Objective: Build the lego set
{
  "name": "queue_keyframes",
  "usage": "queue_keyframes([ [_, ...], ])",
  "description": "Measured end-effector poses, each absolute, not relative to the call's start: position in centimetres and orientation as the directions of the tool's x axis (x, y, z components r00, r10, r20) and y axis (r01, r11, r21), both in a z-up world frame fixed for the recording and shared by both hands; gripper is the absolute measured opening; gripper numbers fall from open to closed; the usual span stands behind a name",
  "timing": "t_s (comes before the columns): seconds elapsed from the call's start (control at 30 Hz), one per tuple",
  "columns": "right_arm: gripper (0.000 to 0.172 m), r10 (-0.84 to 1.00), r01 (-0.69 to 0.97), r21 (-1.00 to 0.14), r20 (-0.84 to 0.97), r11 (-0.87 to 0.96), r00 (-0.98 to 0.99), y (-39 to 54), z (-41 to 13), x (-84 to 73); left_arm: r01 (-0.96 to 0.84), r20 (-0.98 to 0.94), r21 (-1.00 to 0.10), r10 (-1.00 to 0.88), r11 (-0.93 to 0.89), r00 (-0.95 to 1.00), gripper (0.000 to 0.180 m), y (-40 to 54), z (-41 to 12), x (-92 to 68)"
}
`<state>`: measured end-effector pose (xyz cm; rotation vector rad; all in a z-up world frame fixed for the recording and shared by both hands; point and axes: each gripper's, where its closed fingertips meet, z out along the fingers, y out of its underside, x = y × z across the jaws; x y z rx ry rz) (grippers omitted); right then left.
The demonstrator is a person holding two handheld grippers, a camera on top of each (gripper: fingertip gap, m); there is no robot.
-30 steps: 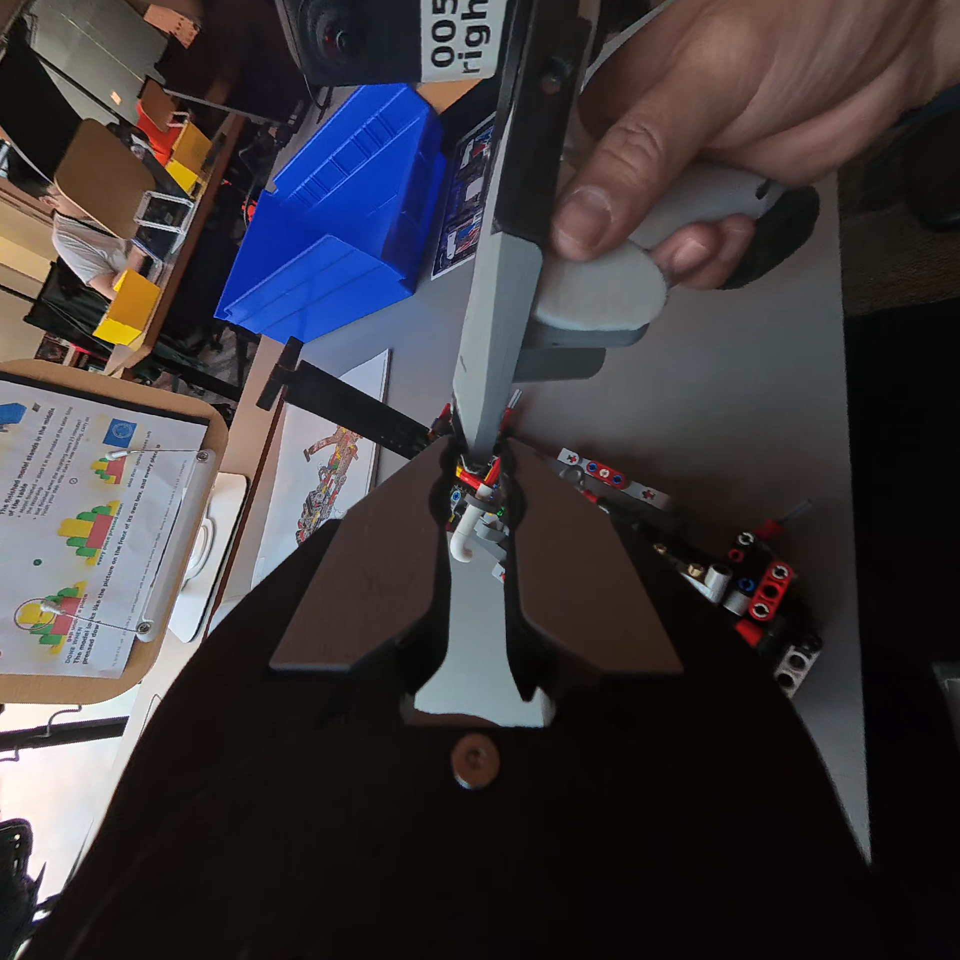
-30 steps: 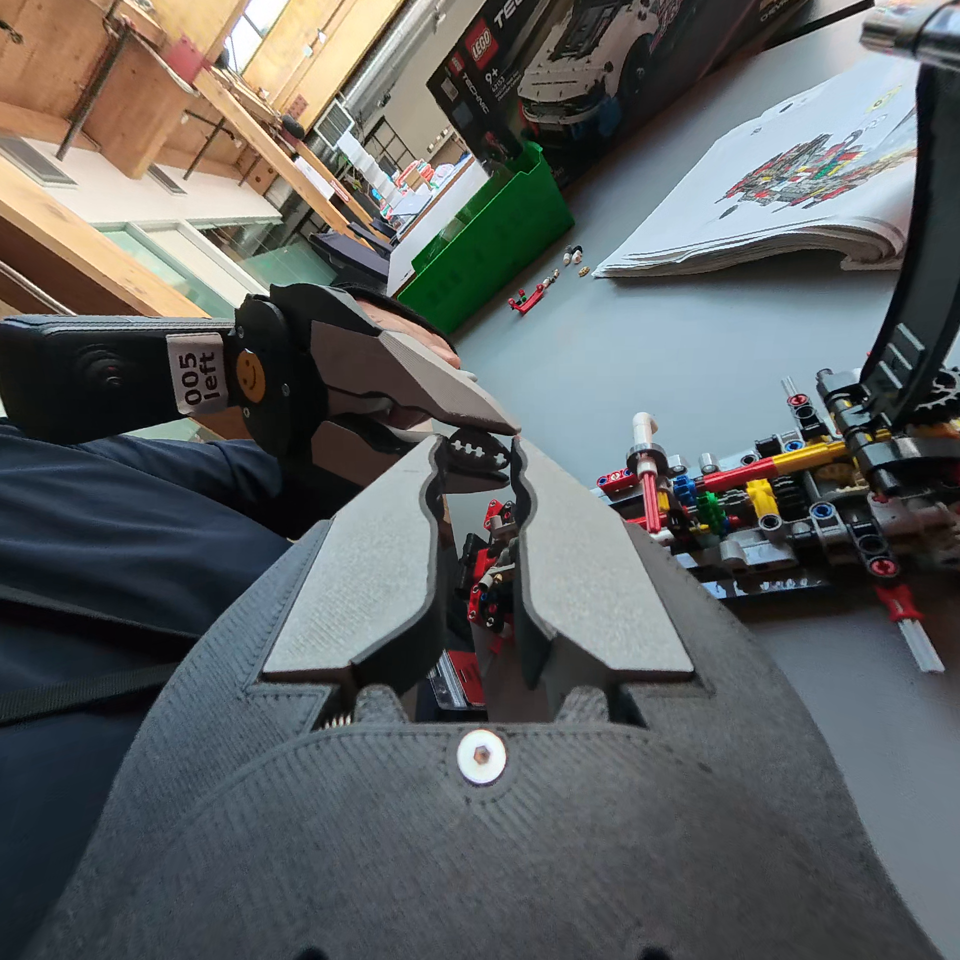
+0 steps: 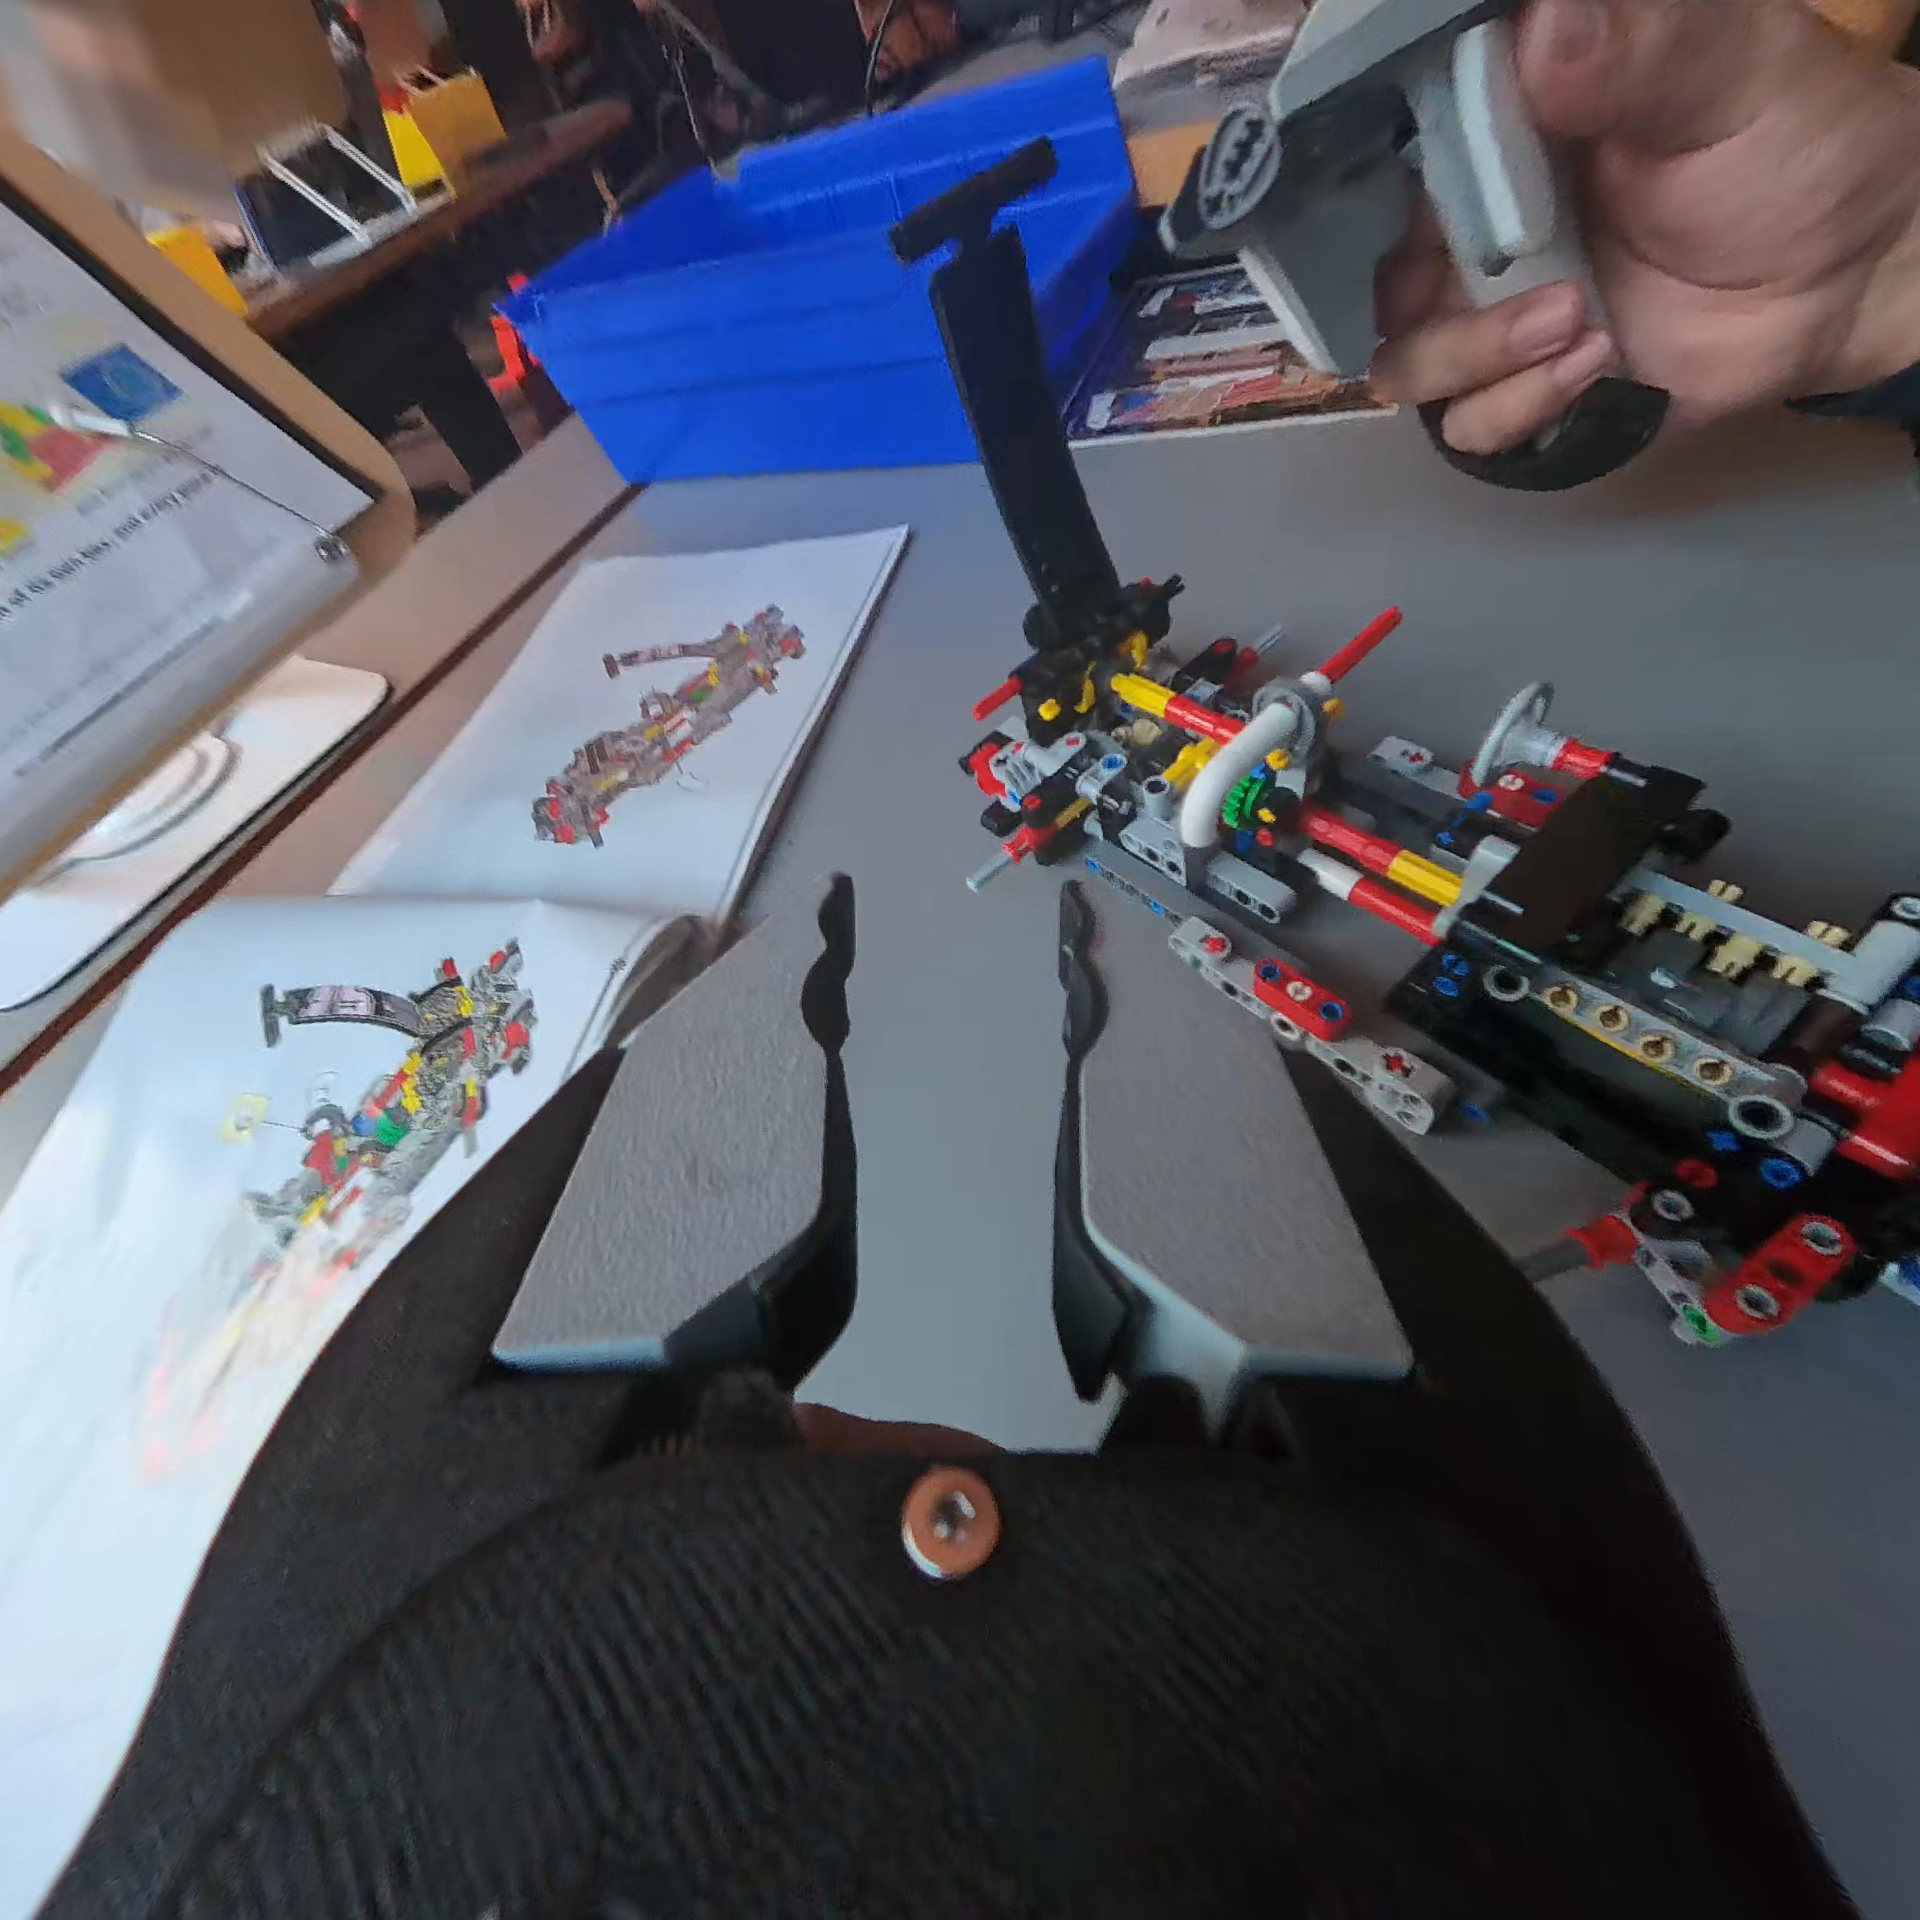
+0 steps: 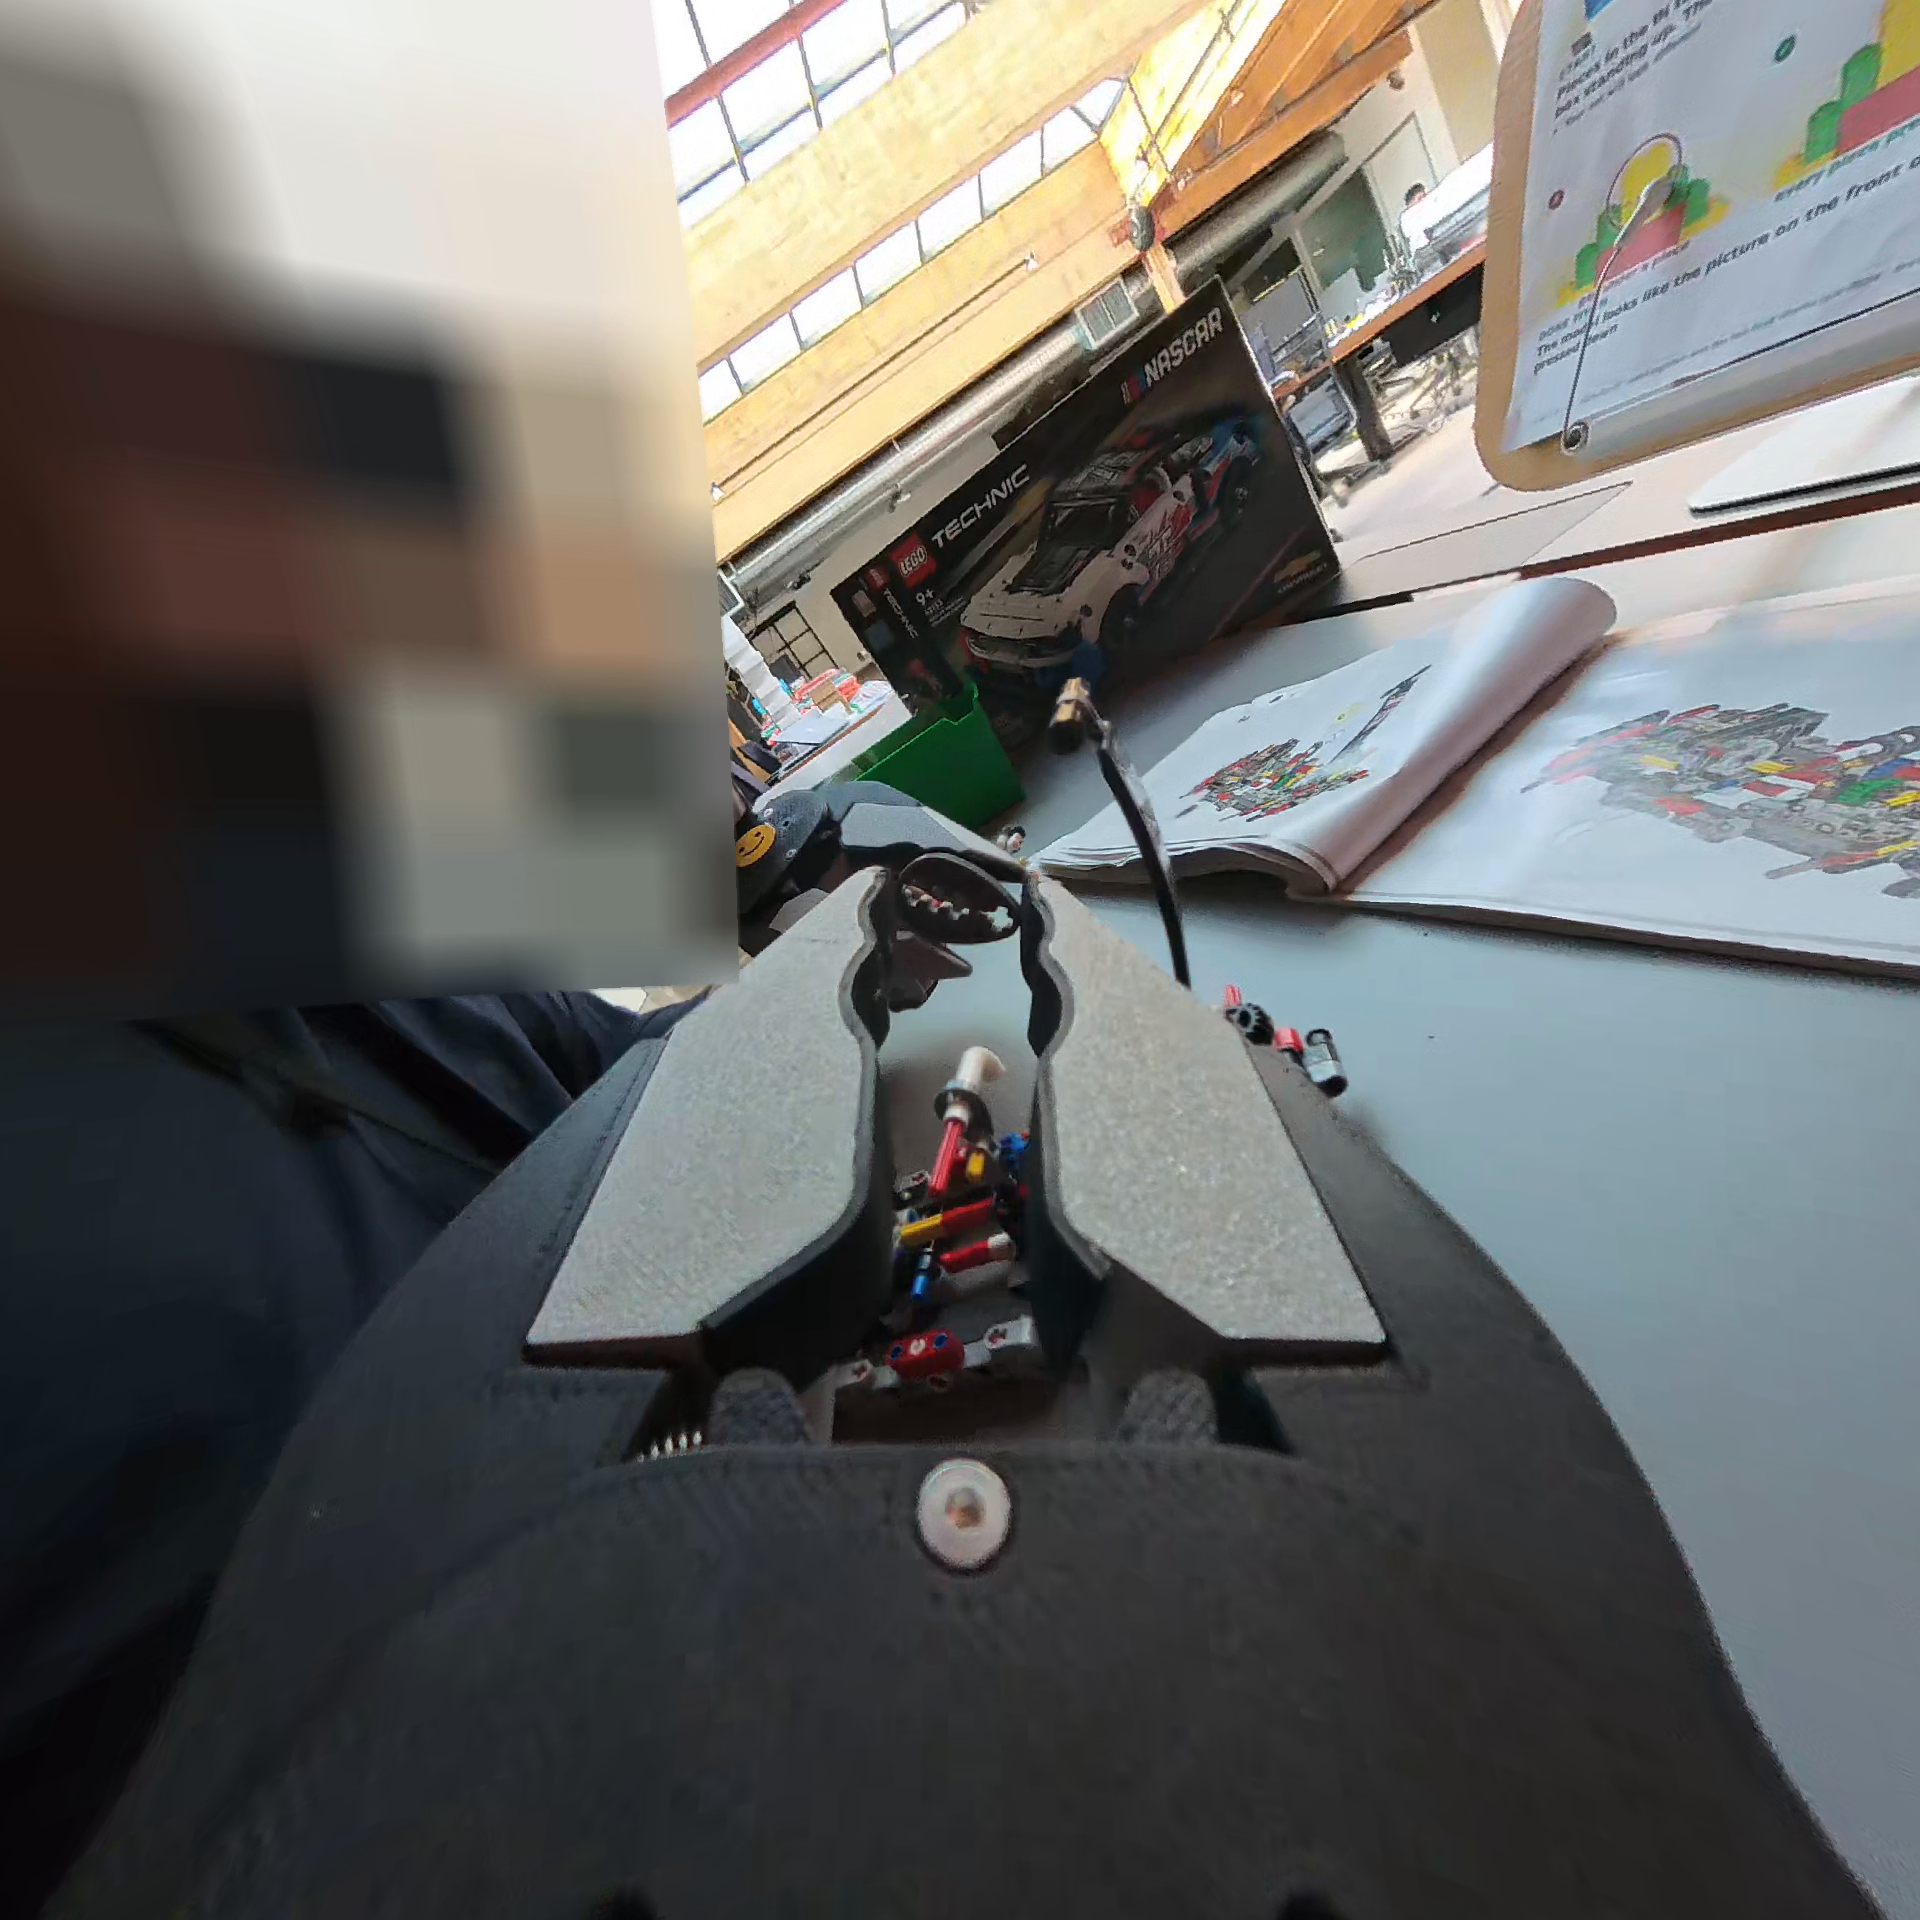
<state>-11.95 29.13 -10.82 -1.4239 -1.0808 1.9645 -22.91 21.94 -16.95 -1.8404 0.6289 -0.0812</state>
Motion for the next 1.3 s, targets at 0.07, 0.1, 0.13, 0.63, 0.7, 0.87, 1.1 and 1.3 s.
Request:
queue_keyframes([
  [0.07,0.02,0.759,0.057,-0.823,-0.547,-0.566,-0.353,29.7,-11.3,-11.6,-0.382,-0.243,-0.893,-0.459,-0.237,0.854,0.036,22.0,-17.4,-22.8],
  [0.1,0.02,0.759,0.049,-0.824,-0.542,-0.564,-0.36,30.0,-11.4,-11.4,-0.386,-0.247,-0.89,-0.455,-0.242,0.855,0.036,22.0,-17.5,-22.8],
  [0.13,0.02,0.762,0.044,-0.826,-0.537,-0.562,-0.363,30.2,-11.7,-11.3,-0.392,-0.251,-0.886,-0.454,-0.248,0.855,0.036,22.1,-17.7,-22.9],
  [0.63,0.02,0.778,-0.041,-0.84,-0.483,-0.542,-0.402,31.1,-12.1,-10.5,-0.4,-0.25,-0.867,-0.436,-0.297,0.865,0.032,22.8,-19.3,-23.6],
  [0.7,0.02,0.775,-0.035,-0.839,-0.485,-0.543,-0.405,31.0,-12.1,-10.6,-0.4,-0.248,-0.863,-0.432,-0.308,0.867,0.031,22.8,-19.5,-23.9],
  [0.87,0.02,0.764,-0.037,-0.825,-0.504,-0.564,-0.404,31.3,-12.2,-10.6,-0.379,-0.222,-0.869,-0.434,-0.319,0.873,0.031,22.8,-19.6,-24.1],
  [1.1,0.02,0.775,-0.057,-0.828,-0.496,-0.558,-0.39,31.5,-12.1,-10.5,-0.42,-0.26,-0.847,-0.437,-0.325,0.861,0.031,22.9,-20.2,-23.9],
  [1.3,0.02,0.778,-0.055,-0.829,-0.497,-0.557,-0.385,31.5,-12.1,-10.5,-0.425,-0.271,-0.843,-0.421,-0.329,0.865,0.029,23.0,-20.2,-24.4],
])
